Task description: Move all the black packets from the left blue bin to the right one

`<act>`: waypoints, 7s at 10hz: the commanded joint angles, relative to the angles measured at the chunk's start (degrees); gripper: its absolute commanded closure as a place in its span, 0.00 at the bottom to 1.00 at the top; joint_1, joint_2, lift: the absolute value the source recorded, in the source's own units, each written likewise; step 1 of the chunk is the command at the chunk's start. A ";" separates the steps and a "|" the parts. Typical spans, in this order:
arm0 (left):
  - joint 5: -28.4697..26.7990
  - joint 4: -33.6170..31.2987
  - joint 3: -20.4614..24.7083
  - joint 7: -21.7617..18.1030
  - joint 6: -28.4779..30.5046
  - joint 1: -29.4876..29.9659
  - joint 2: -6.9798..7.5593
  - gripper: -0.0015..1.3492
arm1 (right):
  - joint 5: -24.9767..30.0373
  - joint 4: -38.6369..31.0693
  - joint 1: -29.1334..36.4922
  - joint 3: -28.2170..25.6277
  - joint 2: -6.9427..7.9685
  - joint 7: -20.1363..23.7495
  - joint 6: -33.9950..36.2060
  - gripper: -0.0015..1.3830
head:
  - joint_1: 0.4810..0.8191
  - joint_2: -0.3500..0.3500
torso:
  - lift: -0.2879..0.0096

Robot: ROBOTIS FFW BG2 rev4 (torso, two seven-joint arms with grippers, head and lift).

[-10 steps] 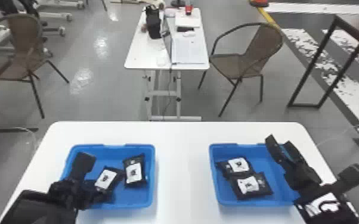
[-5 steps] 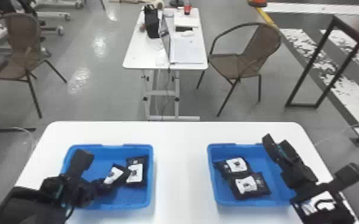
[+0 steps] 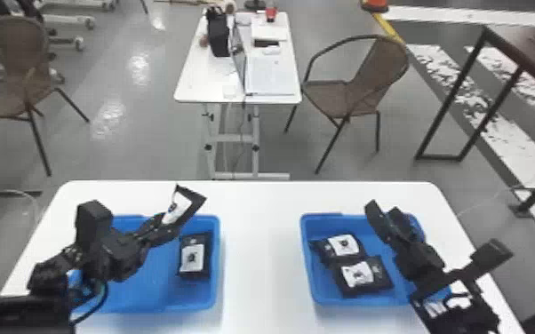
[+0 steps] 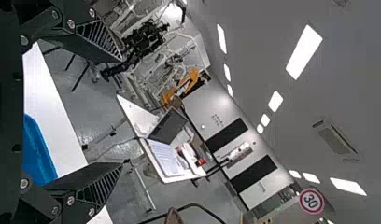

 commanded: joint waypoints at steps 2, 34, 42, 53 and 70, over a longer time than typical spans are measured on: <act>5.04 11.26 -8.00 0.03 -7.26 -7.15 2.28 0.90 | -0.44 2.51 -3.13 2.19 -0.05 2.39 1.16 0.18 | 0.63 0.37 | 0.97; 13.48 6.78 -1.15 -1.28 -0.93 -3.11 2.28 0.09 | 10.19 32.31 -16.22 -3.88 -5.76 -1.57 -1.04 0.44 | 0.63 0.32 | 0.97; -6.30 10.73 -5.89 -1.20 24.12 -10.05 2.72 0.09 | -2.82 3.57 -6.90 -3.70 -1.54 -5.70 -4.55 0.11 | 0.63 0.27 | 0.97; -10.08 38.59 -7.56 2.67 11.46 -22.27 2.45 0.54 | -5.63 2.16 -5.50 -3.70 -1.10 -5.70 -4.20 0.11 | 0.63 0.25 | 0.97; 1.70 10.20 -14.77 -11.66 -0.58 -15.41 2.98 0.90 | -3.52 1.55 -7.52 6.67 -1.81 -1.22 0.72 0.11 | 0.63 0.28 | 0.97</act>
